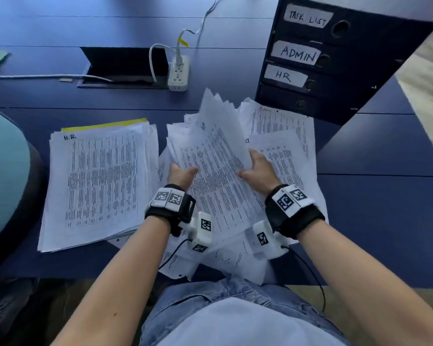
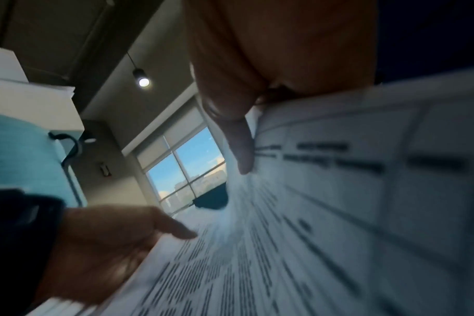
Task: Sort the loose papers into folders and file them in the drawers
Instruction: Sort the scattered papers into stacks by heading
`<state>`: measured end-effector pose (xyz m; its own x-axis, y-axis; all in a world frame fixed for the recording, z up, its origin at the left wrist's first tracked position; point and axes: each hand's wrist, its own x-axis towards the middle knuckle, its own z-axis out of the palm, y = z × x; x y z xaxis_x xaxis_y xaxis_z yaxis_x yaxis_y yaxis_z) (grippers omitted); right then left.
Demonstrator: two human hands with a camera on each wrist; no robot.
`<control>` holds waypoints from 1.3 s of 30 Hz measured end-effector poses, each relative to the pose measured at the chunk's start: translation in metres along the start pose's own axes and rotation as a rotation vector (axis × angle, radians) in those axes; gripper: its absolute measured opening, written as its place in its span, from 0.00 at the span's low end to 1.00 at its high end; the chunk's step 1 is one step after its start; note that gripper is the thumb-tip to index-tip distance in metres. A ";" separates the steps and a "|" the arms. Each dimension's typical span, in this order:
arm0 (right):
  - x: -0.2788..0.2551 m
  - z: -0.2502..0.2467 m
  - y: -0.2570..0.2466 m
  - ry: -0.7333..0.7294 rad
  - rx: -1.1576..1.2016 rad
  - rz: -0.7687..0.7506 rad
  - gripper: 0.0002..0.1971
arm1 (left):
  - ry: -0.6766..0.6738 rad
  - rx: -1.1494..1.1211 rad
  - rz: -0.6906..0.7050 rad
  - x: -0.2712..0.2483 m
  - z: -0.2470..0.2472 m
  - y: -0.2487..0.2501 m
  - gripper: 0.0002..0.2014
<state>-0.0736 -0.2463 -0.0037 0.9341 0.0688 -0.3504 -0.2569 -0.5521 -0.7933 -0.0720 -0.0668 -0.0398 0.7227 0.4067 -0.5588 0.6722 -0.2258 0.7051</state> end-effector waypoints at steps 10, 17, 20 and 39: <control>0.025 -0.086 0.084 0.210 -0.180 0.274 0.17 | 0.015 0.163 0.126 -0.025 0.032 0.020 0.28; 0.013 -0.075 0.099 0.322 -0.030 0.316 0.33 | -0.134 0.322 0.067 -0.039 0.059 0.013 0.41; 0.015 -0.067 0.100 0.344 0.088 0.423 0.34 | -0.185 0.326 0.073 -0.039 0.063 0.013 0.43; -0.017 -0.086 0.006 0.317 0.280 -0.312 0.08 | -0.355 -0.270 0.235 -0.006 0.006 0.023 0.57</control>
<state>-0.0693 -0.3225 0.0402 0.9948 -0.0841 0.0577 0.0300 -0.2991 -0.9537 -0.0599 -0.0793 -0.0231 0.8911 0.0359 -0.4524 0.4532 -0.0194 0.8912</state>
